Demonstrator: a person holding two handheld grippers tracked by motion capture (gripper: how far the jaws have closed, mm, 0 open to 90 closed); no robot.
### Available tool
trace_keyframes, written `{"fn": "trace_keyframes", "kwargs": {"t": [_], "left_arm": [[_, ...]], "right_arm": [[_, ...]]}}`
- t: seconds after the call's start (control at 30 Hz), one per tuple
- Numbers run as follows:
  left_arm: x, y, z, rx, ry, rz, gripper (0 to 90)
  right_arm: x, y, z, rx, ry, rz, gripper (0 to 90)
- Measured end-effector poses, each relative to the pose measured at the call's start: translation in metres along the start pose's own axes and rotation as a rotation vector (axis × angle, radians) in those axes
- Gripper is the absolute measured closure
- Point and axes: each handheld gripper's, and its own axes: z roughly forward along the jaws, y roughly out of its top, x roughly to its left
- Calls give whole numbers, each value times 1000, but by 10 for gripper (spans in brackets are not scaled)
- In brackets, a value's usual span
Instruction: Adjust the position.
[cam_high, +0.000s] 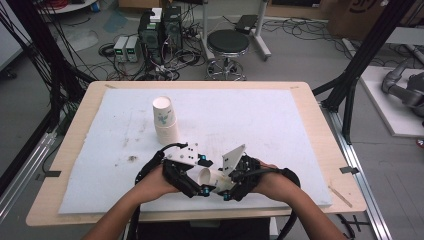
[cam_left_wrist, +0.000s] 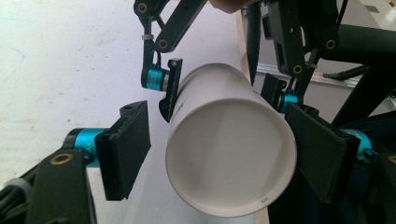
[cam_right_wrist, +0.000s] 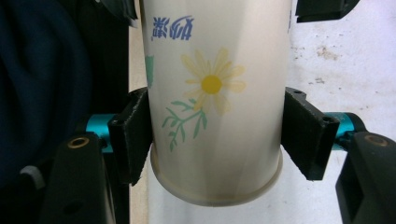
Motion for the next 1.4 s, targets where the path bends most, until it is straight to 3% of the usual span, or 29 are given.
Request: {"fn": "trace_keyframes", "kwargs": {"t": [0.3, 0.43, 0.5, 0.53, 0.6, 0.63, 0.67, 0.7, 0.73, 0.8, 0.83, 0.87, 0.9, 1.03, 1.17, 1.2, 1.4], "left_arm": [[0, -2, 3, 9, -32, 8, 340], [0, -4, 3, 4, -33, 13, 351], [0, -5, 3, -2, -21, 12, 351], [0, -5, 2, -6, -18, 13, 355], [1, -8, 1, -24, -9, 7, 356], [2, -9, 0, -38, -5, 5, 356], [2, -11, -1, -52, 1, 4, 356], [2, -12, -3, -73, 4, -1, 356], [2, -13, -4, -90, 5, -9, 356], [2, -16, -6, -116, 8, -17, 355], [2, -17, -7, -120, 10, -19, 355], [3, -18, -7, -125, 14, -23, 354], [3, -19, -8, -131, 18, -25, 354], [5, -24, -9, -179, 36, -44, 354], [7, -29, -13, -217, 64, -57, 354], [8, -30, -15, -228, 69, -60, 354], [11, -39, -23, -316, 88, -80, 354]], "right_arm": [[0, 0, 1, 6, 10, 1, 320], [0, -1, 2, 8, 16, -5, 313], [0, -2, 2, -3, -1, -9, 266], [0, -5, 1, -37, -23, 10, 189], [-1, -6, 0, -61, -29, 21, 189], [-3, -11, -4, -112, -23, 47, 189], [-3, -11, -4, -112, -23, 47, 189], [-4, -16, -8, -178, -38, 65, 189], [-4, -16, -8, -178, -38, 65, 189], [-5, -25, -16, -269, -48, 100, 189], [-5, -25, -16, -269, -48, 100, 189], [-6, -29, -20, -321, -52, 122, 189], [-6, -29, -20, -321, -52, 122, 189], [-6, -36, -24, -407, -62, 153, 189], [-4, -44, -26, -472, -97, 183, 189], [-3, -48, -27, -509, -110, 201, 189], [0, -60, -24, -591, -150, 240, 189]]}}
